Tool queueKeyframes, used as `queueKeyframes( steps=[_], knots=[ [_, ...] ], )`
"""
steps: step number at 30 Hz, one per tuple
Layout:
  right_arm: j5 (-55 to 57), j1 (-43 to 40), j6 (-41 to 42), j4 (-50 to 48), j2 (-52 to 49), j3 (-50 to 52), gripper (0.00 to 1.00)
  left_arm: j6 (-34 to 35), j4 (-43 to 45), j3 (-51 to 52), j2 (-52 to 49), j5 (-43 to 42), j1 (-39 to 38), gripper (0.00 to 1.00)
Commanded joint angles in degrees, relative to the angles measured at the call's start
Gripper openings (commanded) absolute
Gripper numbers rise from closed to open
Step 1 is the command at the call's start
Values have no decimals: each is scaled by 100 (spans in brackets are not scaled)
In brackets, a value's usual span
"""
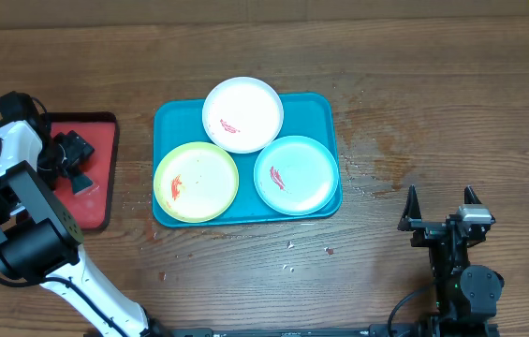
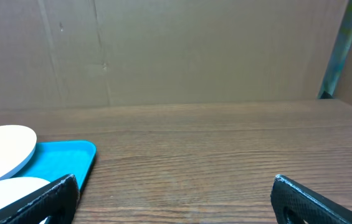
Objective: Clean dirty plates on tray and stack at the side
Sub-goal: 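Dip and rub the sponge in the soapy water with the left gripper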
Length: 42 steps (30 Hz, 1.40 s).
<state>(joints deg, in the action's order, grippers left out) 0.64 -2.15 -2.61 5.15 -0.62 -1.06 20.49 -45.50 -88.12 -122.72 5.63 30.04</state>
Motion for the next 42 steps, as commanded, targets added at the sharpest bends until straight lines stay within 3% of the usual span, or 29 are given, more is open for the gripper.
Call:
queueKeyframes(
  steps=[1,6,7,8,9,17,19,22,23,25,26,30,31,32,33,34,37,38,39,42],
  knots=[
    [35,17,-20,-35,46,61,100,-120,-35,96,-166,323,26,7],
    [35,17,-20,-35,46,61,100,-118,-227,96,-166,160,26,6],
    [35,17,-20,-35,46,61,100,-118,-400,96,-166,157,26,51],
    [35,17,-20,-35,46,61,100,-118,-503,96,-166,136,26,88],
    [35,17,-20,-37,46,61,100,-120,-581,96,-166,94,26,100],
    [35,17,-20,-37,46,61,100,-118,-1353,96,-166,-1010,26,100],
    [35,17,-20,-37,46,61,100,-120,-1427,96,-166,-1193,26,93],
    [35,17,-20,-35,46,61,100,-120,-1427,96,-166,-1213,26,72],
    [35,17,-20,-35,46,61,100,-120,-1423,96,-166,-1211,26,59],
    [35,17,-20,-35,46,61,100,-120,-1403,96,-166,-1211,26,26],
    [35,17,-20,-35,46,61,100,-118,-1386,96,-166,-1209,26,4],
    [35,17,-20,-37,46,61,100,-120,-1329,96,-166,-1207,26,4],
    [35,17,-20,-37,46,61,100,-120,-1292,96,-166,-1204,26,17],
    [35,17,-20,-35,46,61,100,-120,-1250,96,-166,-1200,31,56],
    [35,17,-20,-37,46,61,100,-120,-1217,94,-166,-1202,33,84],
    [35,17,-20,-35,46,61,100,-120,-1176,90,-166,-1202,35,95],
    [35,17,-20,-35,46,61,100,-120,-1167,-2,-166,-1202,35,72],
    [35,17,-20,-35,46,61,100,-120,-1213,-101,-160,-1200,37,73],
    [35,17,-20,-35,46,61,100,-120,-1250,-179,-155,-1182,37,86],
    [35,17,-20,-37,46,61,100,-118,-1414,-492,-153,-1128,37,98]
  ],
)
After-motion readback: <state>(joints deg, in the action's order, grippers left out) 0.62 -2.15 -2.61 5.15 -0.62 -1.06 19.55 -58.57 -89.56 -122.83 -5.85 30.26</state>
